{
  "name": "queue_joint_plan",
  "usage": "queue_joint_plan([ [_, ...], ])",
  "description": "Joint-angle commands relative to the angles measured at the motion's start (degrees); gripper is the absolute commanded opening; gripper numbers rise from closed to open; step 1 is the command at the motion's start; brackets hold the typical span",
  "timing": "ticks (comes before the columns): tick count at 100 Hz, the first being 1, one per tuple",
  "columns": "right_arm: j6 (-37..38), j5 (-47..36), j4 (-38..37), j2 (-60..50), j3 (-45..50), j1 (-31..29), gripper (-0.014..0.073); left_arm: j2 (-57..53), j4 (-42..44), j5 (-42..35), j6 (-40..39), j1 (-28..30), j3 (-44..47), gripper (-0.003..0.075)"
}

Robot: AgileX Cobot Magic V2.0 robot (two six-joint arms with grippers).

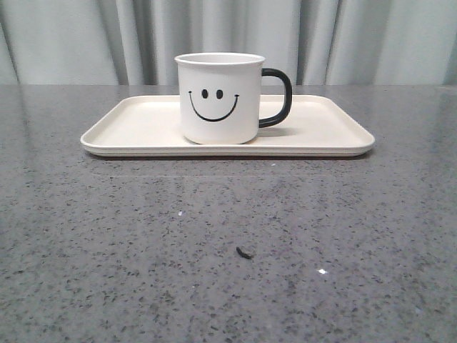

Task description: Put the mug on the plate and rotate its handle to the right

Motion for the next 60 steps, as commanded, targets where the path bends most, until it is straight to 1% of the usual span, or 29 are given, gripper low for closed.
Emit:
queue_joint_plan([
  [1,-0.02,-4.03,0.64,0.74,-1.21,-0.27,-0.0061,0.43,0.62,-4.29,0.05,-0.54,-1.61,-0.0019],
  [47,-0.02,-4.03,0.64,0.74,-1.21,-0.27,-0.0061,0.30,0.62,-3.21,0.05,-0.05,-1.61,-0.0019],
  [53,-0.02,-4.03,0.64,0.74,-1.21,-0.27,-0.0061,0.30,-0.24,-3.08,3.52,0.84,-1.56,-0.0019],
  [60,-0.02,-4.03,0.64,0.74,-1.21,-0.27,-0.0061,0.30,-4.22,-3.28,8.60,2.60,-1.56,-0.0019],
])
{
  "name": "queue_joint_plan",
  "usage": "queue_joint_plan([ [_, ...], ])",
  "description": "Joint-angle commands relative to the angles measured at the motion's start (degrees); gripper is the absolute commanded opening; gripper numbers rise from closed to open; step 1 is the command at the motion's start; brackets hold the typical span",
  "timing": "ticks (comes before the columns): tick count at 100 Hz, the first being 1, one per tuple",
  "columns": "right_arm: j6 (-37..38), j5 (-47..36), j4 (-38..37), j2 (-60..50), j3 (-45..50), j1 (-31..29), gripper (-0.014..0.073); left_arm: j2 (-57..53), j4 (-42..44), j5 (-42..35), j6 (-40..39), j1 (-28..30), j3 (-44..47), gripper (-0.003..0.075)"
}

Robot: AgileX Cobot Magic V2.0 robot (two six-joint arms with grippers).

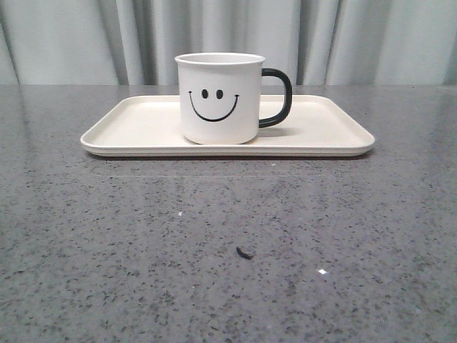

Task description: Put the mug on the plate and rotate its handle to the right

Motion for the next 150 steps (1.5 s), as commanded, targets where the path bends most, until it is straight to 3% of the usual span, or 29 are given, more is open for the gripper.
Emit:
queue_joint_plan([
  [1,-0.02,-4.08,0.64,0.74,-1.21,-0.27,-0.0061,0.30,-3.44,-3.71,5.27,1.89,-1.56,-0.0019],
  [15,-0.02,-4.08,0.64,0.74,-1.21,-0.27,-0.0061,0.30,-9.81,-8.55,13.62,8.24,0.59,-0.0019],
  [30,-0.02,-4.08,0.64,0.74,-1.21,-0.27,-0.0061,-1.14,-16.99,-23.37,23.32,16.83,7.16,-0.0019],
  [38,-0.02,-4.08,0.64,0.74,-1.21,-0.27,-0.0061,-3.72,-18.38,-27.35,26.20,20.98,10.56,-0.0019],
  [63,-0.02,-4.08,0.64,0.74,-1.21,-0.27,-0.0061,-11.23,-20.60,-26.91,26.32,32.45,18.66,-0.0019],
  [77,-0.02,-4.08,0.64,0.74,-1.21,-0.27,-0.0061,-14.99,-26.49,-26.91,33.87,36.52,22.57,-0.0019],
  [89,-0.02,-4.08,0.64,0.74,-1.21,-0.27,-0.0061,-18.02,-28.70,-27.22,34.96,39.30,25.84,-0.0019],
  [104,-0.02,-4.14,0.64,0.74,-1.21,-0.27,-0.0061,-20.55,-30.25,-30.73,34.56,41.70,30.59,-0.0019],
  [110,-0.02,-4.12,0.64,0.74,-1.21,-0.27,-0.0061,-20.55,-30.37,-26.91,34.56,42.53,30.20,-0.0019],
  [150,-0.02,-4.08,0.64,0.74,-1.21,-0.27,-0.0061,-20.44,-30.51,-25.78,34.96,43.17,30.38,-0.0019],
])
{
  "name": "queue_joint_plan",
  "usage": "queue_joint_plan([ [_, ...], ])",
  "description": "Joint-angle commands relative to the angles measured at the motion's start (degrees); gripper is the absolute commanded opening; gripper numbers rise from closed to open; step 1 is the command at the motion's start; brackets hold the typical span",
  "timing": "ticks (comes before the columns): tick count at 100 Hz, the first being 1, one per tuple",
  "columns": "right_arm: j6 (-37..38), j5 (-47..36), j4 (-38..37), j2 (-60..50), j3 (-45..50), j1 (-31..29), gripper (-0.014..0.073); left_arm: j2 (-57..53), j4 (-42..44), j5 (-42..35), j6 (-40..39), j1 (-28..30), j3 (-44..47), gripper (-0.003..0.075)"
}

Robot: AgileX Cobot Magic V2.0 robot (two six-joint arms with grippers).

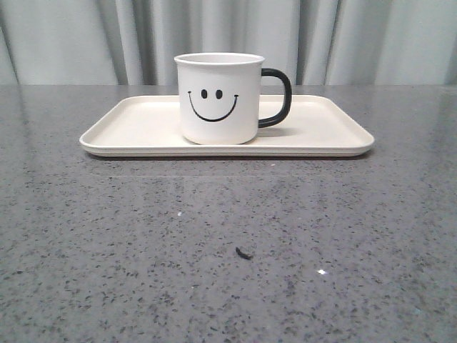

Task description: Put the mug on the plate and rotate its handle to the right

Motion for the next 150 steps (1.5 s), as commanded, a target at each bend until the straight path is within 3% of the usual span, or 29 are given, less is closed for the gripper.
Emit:
queue_joint_plan([
  [1,-0.13,-4.17,0.53,0.79,-1.21,-0.27,-0.0061,-1.91,-0.64,-3.97,0.00,0.15,0.19,-0.0019],
  [119,-0.13,-7.78,0.21,0.79,-1.21,-0.27,-0.0061,-1.91,-0.64,-3.87,-0.39,0.15,0.19,-0.0019],
  [138,1.72,-17.12,-2.81,0.79,1.40,-1.35,-0.0061,-1.91,-0.64,-3.87,-0.39,0.15,0.19,-0.0019],
  [150,11.18,-28.59,-8.07,0.79,6.03,-4.54,-0.0061,-1.91,-0.64,-3.87,-0.39,0.15,0.19,-0.0019],
])
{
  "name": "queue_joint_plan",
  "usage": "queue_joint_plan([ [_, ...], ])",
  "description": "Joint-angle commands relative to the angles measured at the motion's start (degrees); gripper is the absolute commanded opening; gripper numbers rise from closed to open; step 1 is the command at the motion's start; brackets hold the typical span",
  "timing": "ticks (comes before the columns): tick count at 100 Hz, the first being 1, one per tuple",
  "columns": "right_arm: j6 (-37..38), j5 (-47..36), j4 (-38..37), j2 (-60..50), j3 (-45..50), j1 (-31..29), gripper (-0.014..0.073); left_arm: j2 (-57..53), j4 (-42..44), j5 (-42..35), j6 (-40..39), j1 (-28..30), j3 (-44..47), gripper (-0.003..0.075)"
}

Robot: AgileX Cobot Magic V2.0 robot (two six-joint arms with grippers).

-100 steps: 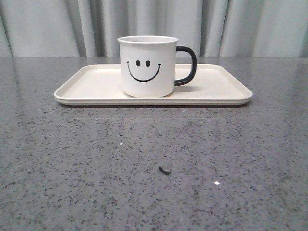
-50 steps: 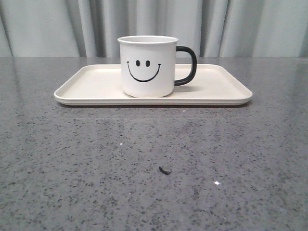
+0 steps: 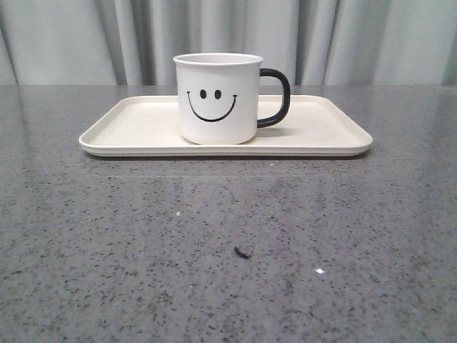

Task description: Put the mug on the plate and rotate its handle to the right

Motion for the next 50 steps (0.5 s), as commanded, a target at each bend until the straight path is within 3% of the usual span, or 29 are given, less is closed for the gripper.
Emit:
queue_joint_plan([
  [1,6.97,-13.10,-4.20,0.79,1.73,-2.48,-0.0061,-1.91,-0.64,-4.08,-0.39,0.15,0.19,-0.0019],
  [21,20.56,-26.53,-15.53,0.79,9.95,-10.68,-0.0061,-1.91,-0.64,-4.08,-0.39,0.15,0.19,-0.0019],
  [35,23.07,-32.45,-16.00,0.65,15.49,-16.93,-0.0061,-1.91,-0.64,-4.08,0.00,0.15,0.19,-0.0019],
  [50,23.28,-32.62,-16.00,-2.04,19.89,-21.46,-0.0061,-1.91,-0.64,-4.08,-0.39,0.15,0.19,-0.0019],
])
